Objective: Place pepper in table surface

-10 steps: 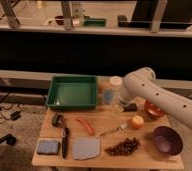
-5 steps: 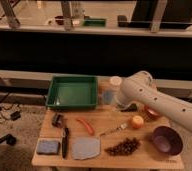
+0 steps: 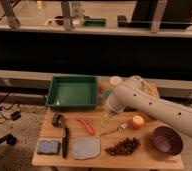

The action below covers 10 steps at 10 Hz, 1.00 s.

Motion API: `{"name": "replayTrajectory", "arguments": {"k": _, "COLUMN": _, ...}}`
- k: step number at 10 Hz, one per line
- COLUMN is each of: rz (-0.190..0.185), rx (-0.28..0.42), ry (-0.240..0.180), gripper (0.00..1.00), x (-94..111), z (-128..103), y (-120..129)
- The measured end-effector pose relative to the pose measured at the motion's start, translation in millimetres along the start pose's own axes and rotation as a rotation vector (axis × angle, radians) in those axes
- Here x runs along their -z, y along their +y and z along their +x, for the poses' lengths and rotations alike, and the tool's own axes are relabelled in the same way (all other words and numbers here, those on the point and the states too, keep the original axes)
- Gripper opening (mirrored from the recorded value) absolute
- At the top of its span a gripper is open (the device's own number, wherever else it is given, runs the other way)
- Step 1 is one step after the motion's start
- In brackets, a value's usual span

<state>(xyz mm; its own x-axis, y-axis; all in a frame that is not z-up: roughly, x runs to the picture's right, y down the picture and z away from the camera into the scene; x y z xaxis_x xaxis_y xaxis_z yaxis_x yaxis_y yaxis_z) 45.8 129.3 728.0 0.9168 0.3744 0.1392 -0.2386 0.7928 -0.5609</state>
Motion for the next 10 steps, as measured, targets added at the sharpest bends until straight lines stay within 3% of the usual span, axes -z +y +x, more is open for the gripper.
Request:
{"name": "replayTrajectory", "arguments": {"k": 4, "rz": -0.022, "rx": 0.041, "ry": 0.022, "gripper": 0.8, "x": -30.2, "z": -13.7, "y": 24.4}}
{"name": "replayTrajectory", "arguments": {"k": 6, "rz": -0.015, "rx": 0.041, "ry": 0.04, "gripper": 0.8, "x": -50.6, "z": -16.3, "y": 21.4}}
{"name": "replayTrajectory", "arguments": {"k": 10, "rz": 0.011, "rx": 0.013, "ry": 0.056, "gripper": 0.8, "x": -70.4, "z": -21.7, "y": 11.8}}
